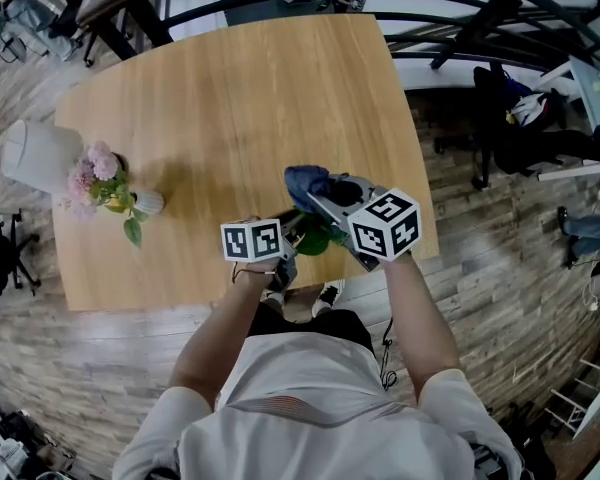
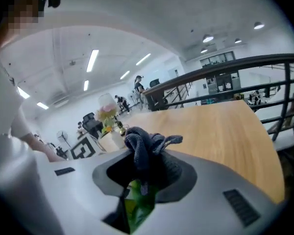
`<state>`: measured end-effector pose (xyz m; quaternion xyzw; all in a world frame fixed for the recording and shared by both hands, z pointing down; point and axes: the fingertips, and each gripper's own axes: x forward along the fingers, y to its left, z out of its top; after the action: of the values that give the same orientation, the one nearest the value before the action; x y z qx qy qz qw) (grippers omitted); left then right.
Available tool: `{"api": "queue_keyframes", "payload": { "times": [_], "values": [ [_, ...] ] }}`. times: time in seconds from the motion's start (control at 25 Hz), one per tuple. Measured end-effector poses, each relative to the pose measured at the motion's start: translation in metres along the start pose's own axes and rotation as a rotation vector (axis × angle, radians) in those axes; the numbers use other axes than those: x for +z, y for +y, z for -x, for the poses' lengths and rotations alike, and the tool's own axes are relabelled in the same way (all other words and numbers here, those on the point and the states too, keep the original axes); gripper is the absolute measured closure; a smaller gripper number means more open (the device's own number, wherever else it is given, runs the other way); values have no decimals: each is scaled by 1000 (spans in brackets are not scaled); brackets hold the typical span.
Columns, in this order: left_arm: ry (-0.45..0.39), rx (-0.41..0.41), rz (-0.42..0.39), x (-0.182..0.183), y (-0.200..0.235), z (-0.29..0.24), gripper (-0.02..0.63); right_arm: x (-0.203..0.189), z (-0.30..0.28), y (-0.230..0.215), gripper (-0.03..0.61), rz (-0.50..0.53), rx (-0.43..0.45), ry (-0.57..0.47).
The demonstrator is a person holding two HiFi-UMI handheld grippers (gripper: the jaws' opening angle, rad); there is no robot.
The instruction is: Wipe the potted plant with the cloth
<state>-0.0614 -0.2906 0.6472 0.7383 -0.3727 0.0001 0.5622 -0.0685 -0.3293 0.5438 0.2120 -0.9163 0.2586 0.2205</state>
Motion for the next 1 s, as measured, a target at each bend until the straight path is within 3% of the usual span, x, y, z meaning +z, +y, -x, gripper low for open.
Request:
{"api": "queue_keyframes", "payload": {
  "times": [0.08, 0.28, 0.36, 0.52, 0.64, 0.76, 1.0],
  "values": [
    [-6, 1, 2, 0, 1, 1, 511, -11, -9, -17, 426, 15, -79, 50],
    [-9, 4, -13, 0, 1, 1, 512, -19, 17, -87, 426, 36, -412, 34],
    [-7, 4, -12, -1, 2, 1, 512, -26, 31, -105, 426, 3, -471, 20],
    [-5, 3, -8, -1, 1, 0, 512, -5, 63, -101, 426, -68, -456, -121],
    [-7, 7, -7, 0, 2, 0, 512, 15, 71, -68, 426, -140, -313, -218],
    [-8, 9, -4, 0, 2, 0, 512, 1, 67, -46, 426, -198, -220, -199],
    [-15, 8, -8, 2, 1, 0, 512, -78, 101, -100, 426, -361, -410, -150]
  ]
}}
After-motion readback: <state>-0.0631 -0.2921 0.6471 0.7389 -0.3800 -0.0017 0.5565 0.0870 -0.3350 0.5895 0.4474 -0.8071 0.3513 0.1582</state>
